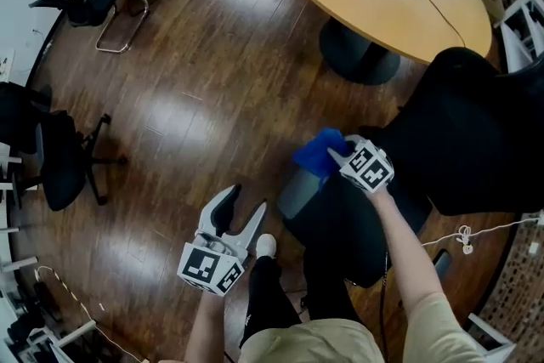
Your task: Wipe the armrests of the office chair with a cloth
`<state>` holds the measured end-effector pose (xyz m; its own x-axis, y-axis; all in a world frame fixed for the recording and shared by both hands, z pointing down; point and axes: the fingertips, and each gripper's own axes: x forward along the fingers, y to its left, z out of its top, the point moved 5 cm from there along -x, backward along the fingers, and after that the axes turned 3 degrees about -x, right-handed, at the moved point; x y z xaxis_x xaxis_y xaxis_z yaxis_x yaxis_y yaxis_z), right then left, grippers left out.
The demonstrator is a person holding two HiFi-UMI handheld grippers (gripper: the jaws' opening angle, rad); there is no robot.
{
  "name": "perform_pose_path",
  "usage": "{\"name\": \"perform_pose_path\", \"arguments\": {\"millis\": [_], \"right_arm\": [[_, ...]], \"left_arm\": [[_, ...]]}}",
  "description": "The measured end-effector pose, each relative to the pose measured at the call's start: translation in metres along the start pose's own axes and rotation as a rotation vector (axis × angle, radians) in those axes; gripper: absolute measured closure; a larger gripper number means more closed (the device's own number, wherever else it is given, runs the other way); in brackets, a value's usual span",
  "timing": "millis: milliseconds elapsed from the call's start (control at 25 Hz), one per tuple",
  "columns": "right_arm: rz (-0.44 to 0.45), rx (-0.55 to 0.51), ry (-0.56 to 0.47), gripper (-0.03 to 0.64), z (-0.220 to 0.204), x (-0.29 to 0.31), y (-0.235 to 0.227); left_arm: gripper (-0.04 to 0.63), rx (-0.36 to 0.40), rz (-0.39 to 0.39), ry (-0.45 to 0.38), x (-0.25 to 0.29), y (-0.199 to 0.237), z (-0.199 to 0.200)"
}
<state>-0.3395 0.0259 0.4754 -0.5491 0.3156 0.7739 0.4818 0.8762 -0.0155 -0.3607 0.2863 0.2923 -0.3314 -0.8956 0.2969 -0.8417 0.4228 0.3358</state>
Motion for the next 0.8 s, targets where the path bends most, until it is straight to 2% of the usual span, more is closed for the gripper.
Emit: {"name": "perform_pose_path", "arguments": {"millis": [120,160,240,320,400,480,520,560,600,640,800], "right_arm": [[-0.103,0.036,0.071,0.598,-0.021,-0.007,-0.036],[-0.112,0.045,0.048,0.598,-0.021,-0.013,-0.036],[-0.069,0.098,-0.093,0.598,-0.004,-0.033,-0.017],[0.069,0.115,-0.225,0.598,0.022,-0.051,0.034],[0.286,0.074,-0.296,0.598,0.042,-0.056,0.104],[0.496,0.005,-0.316,0.598,0.05,-0.05,0.168],[0.565,-0.021,-0.307,0.598,0.049,-0.044,0.192],[0.597,-0.031,-0.288,0.598,0.046,-0.036,0.208],[0.584,-0.022,-0.261,0.598,0.042,-0.026,0.213],[0.533,-0.003,-0.226,0.598,0.036,-0.016,0.209],[0.236,0.082,-0.074,0.597,0.0,-0.002,0.144]], "left_arm": [[0.365,-0.012,0.029,-0.019,0.013,-0.004,-0.006],[0.365,-0.016,0.034,-0.019,0.017,-0.003,-0.007],[0.365,-0.027,0.033,-0.021,0.021,0.006,-0.005],[0.365,-0.035,0.03,-0.029,0.017,0.019,0.001],[0.365,-0.039,0.033,-0.036,0.013,0.03,0.012],[0.365,-0.048,0.024,-0.052,0.015,0.036,0.023],[0.365,-0.053,0.009,-0.056,0.019,0.038,0.027],[0.367,-0.056,-0.011,-0.053,0.023,0.04,0.029],[0.367,-0.054,-0.033,-0.042,0.027,0.043,0.03],[0.366,-0.051,-0.055,-0.026,0.031,0.046,0.031],[0.367,-0.06,-0.116,0.023,0.037,0.058,0.031]]}}
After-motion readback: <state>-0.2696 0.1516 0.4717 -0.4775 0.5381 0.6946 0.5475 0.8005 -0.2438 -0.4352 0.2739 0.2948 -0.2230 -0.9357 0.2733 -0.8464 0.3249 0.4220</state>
